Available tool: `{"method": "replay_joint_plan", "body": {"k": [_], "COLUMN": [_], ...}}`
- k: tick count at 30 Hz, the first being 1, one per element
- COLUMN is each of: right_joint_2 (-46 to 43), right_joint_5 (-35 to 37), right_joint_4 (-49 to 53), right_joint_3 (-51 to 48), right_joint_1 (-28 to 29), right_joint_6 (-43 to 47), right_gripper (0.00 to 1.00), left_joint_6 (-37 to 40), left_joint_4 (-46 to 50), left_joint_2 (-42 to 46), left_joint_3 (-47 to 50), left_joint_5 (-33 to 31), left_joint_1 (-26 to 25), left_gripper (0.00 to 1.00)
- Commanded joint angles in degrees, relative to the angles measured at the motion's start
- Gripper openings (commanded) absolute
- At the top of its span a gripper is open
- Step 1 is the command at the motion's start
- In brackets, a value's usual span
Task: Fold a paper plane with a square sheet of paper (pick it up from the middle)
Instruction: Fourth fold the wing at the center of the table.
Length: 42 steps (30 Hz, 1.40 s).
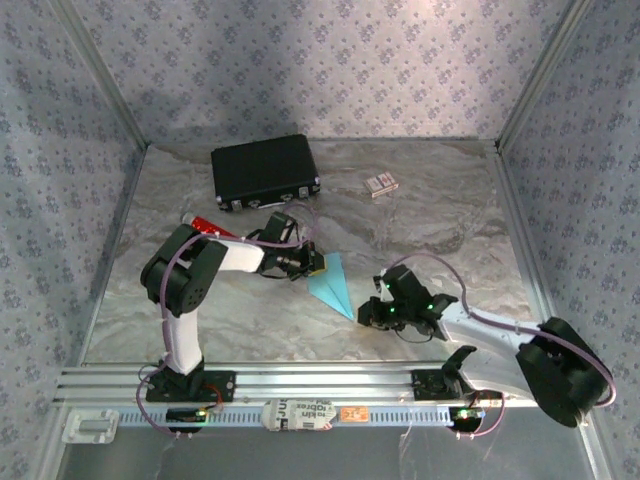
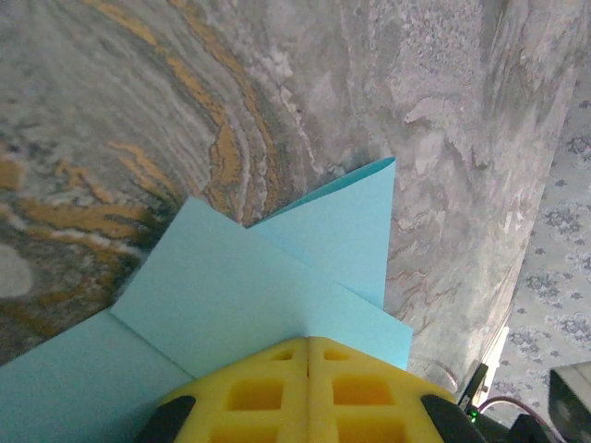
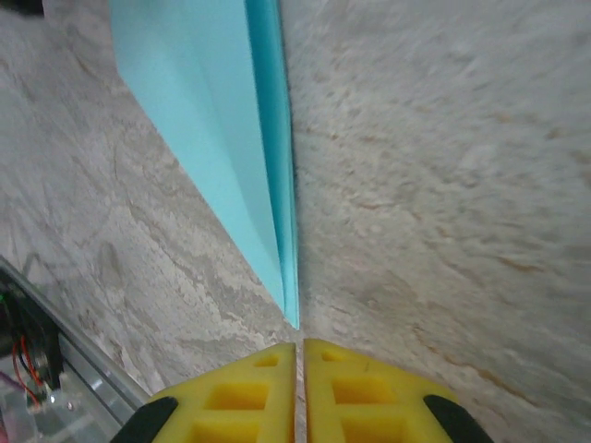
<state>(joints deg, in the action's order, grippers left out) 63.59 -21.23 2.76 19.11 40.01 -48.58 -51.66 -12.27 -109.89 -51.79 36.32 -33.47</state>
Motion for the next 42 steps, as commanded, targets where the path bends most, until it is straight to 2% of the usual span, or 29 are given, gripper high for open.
{"method": "replay_joint_plan", "body": {"k": [1, 7, 12, 18, 26, 35, 42], "right_joint_2": [-2.3, -1.8, 1.0, 6.0, 11.0, 10.2, 11.7], "right_joint_5": [3.3, 2.0, -0.3, -2.5, -4.5, -2.8, -5.6], "right_joint_4": [5.9, 3.1, -1.2, -6.6, -8.4, -6.1, -7.9], "right_joint_3": [1.9, 2.3, 2.8, 3.7, 5.5, 3.9, 3.6], "right_joint_1": [-0.8, -1.1, -1.0, -1.3, -2.0, -2.2, -2.2], "right_joint_6": [-3.2, -6.6, -7.6, -8.1, -8.1, -8.2, -8.3], "right_gripper": [0.15, 0.3, 0.37, 0.37, 0.37, 0.37, 0.37], "left_joint_6": [-1.5, -4.3, -5.0, -5.5, -5.6, -5.8, -5.8], "left_joint_4": [3.0, 0.4, -0.3, -0.9, -1.0, -1.1, -1.2], "left_joint_2": [-0.2, 1.1, 1.0, 0.7, 0.9, 1.0, 1.0], "left_joint_3": [3.0, 4.7, 4.6, 4.7, 4.8, 4.8, 4.9], "left_joint_5": [-5.4, -6.3, -5.8, -5.2, -5.1, -5.0, -5.0], "left_joint_1": [1.0, 1.6, 1.7, 1.7, 1.7, 1.7, 1.7], "left_gripper": [0.03, 0.03, 0.03, 0.03, 0.03, 0.03, 0.03]}}
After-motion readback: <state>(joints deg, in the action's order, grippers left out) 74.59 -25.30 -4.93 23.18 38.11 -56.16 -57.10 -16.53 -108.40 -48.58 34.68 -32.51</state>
